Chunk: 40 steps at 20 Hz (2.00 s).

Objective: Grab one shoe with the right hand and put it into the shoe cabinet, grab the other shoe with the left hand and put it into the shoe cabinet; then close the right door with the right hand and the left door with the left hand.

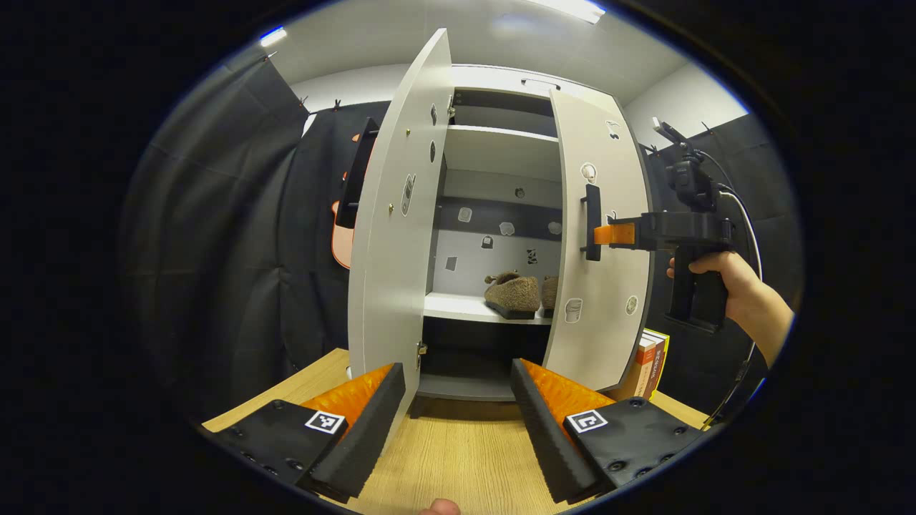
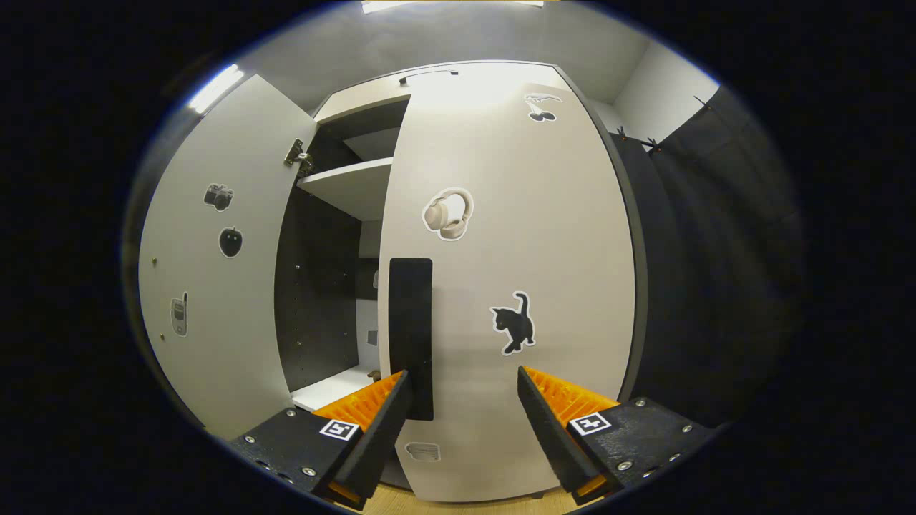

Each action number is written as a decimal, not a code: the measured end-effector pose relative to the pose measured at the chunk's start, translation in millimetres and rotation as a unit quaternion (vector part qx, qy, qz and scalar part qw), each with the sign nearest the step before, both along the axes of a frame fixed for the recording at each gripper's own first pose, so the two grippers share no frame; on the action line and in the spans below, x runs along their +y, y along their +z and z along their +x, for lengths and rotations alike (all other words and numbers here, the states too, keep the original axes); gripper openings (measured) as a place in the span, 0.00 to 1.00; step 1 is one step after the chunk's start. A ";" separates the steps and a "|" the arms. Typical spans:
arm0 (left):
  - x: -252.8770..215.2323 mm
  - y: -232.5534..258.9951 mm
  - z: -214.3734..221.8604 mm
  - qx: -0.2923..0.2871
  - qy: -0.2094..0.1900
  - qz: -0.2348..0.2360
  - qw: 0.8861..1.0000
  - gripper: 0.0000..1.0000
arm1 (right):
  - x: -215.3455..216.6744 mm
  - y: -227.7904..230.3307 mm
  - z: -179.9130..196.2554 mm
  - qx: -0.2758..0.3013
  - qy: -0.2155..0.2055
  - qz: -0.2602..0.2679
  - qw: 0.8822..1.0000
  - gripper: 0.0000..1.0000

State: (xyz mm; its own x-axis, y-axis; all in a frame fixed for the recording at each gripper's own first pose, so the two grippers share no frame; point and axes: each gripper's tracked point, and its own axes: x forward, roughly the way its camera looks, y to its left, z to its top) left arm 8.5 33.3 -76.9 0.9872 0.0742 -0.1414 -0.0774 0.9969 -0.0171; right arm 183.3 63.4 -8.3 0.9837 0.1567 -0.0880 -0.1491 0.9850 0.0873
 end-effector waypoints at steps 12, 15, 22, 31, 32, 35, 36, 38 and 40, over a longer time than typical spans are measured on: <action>1.3 1.8 2.9 0.000 -0.001 -0.003 1.000 0.97 | -12.9 5.7 -22.7 -0.003 -0.011 -0.001 1.000 0.93; -1.6 4.0 4.4 -0.003 -0.006 -0.003 1.000 0.96 | -27.5 18.6 -53.4 -0.013 -0.019 -0.004 1.000 0.93; -12.3 4.2 8.8 -0.003 -0.019 -0.004 1.000 0.96 | -59.8 28.0 -117.1 -0.034 -0.054 -0.012 0.998 0.92; -21.4 18.0 9.6 -0.016 -0.026 -0.001 1.000 0.96 | -69.4 -36.4 -189.7 -0.003 -0.065 -0.016 0.998 0.93; -19.4 24.5 10.5 -0.022 -0.023 0.001 0.999 0.97 | -67.8 -46.1 -197.7 -0.001 -0.065 -0.018 0.998 0.93; -13.7 40.7 7.9 -0.027 -0.014 -0.003 1.000 0.99 | -62.3 -67.5 -212.5 0.010 -0.063 -0.026 0.998 0.93; -10.6 49.1 6.6 -0.030 -0.011 -0.007 0.999 0.94 | -60.9 -69.5 -214.4 0.011 -0.062 -0.025 0.998 0.93; 5.1 68.9 5.3 -0.035 0.006 -0.001 0.999 0.96 | -58.7 -70.4 -209.0 0.010 -0.062 -0.019 0.998 0.93; 28.3 91.9 3.3 -0.037 0.034 0.008 0.999 0.94 | -57.8 -68.0 -203.5 0.012 -0.064 -0.011 0.998 0.97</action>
